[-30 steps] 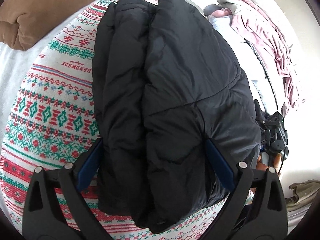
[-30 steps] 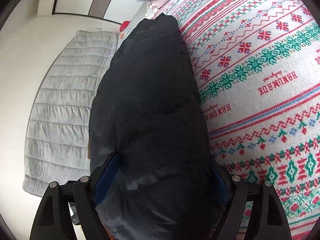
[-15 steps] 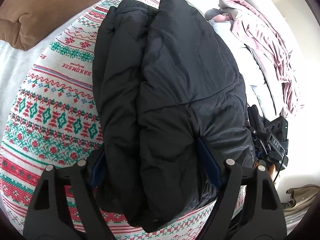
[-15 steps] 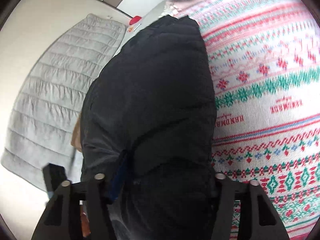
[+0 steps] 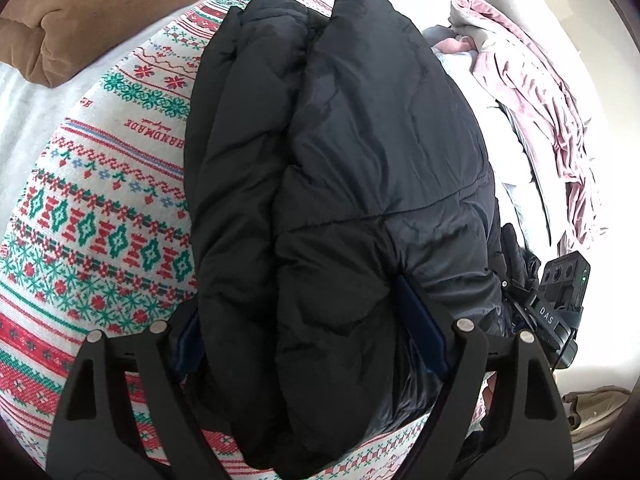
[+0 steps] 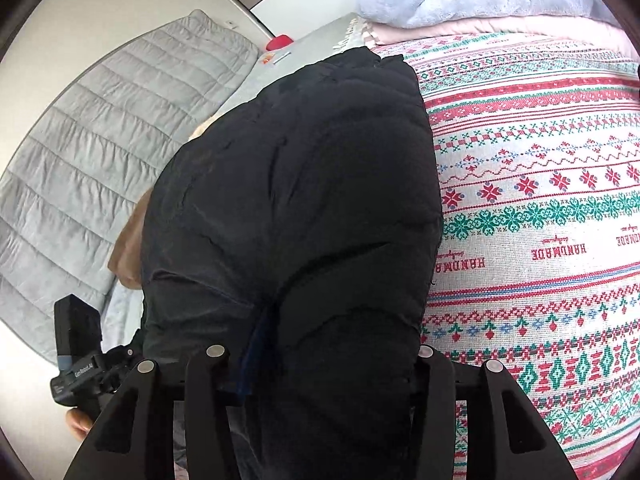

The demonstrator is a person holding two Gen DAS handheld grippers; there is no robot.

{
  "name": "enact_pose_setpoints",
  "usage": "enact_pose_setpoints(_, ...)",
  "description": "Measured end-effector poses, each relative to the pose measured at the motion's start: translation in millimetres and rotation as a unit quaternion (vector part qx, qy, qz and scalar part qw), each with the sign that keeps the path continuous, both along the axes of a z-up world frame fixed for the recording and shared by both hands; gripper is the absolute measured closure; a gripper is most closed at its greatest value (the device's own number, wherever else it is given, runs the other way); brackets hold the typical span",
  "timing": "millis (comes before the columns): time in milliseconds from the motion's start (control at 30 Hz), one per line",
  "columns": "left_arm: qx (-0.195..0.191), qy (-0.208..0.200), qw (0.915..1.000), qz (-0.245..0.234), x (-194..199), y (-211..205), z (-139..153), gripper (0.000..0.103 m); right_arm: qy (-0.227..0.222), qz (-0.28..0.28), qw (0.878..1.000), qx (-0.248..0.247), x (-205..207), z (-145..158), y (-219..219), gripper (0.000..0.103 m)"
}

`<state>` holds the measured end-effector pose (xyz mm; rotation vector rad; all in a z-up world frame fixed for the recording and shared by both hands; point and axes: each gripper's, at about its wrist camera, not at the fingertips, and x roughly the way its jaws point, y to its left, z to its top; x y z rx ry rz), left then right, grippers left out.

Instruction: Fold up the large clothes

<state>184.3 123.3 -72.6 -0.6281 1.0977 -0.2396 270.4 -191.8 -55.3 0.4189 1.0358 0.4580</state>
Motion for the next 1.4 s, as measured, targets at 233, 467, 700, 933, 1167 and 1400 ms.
enact_pose_setpoints(233, 0.039, -0.019, 0.9989, -0.018, 5.3, -14.8, 12.2, 0.046, -0.015, 0.007, 1.000, -0.011, -2.6, 3.3, -3.6, 0.063)
enact_pose_setpoints(467, 0.050, -0.043, 0.9976, -0.019, 1.8, -17.2, 25.0, 0.075, -0.053, 0.016, 0.998, -0.035, -13.1, 19.9, 3.9, 0.073)
enact_pose_setpoints(700, 0.057, -0.067, 0.9960, -0.016, -6.4, -16.5, 36.4, 0.082, -0.085, 0.016, 0.995, -0.049, -19.7, 36.6, 7.5, 0.077)
enact_pose_setpoints(933, 0.066, -0.091, 0.9936, -0.012, -12.6, -23.6, 52.0, 0.084, -0.116, 0.013, 0.991, -0.071, -24.7, 51.5, 8.8, 0.079)
enact_pose_setpoints(1167, 0.071, -0.117, 0.9905, -0.017, -17.2, -39.7, 72.6, 0.085, -0.145, 0.003, 0.986, -0.085, -34.1, 67.2, -3.3, 0.080)
enact_pose_setpoints(1400, 0.070, -0.142, 0.9869, -0.031, -25.7, -67.4, 95.2, 0.085, -0.176, -0.014, 0.980, -0.091, -52.4, 89.2, -26.6, 0.080)
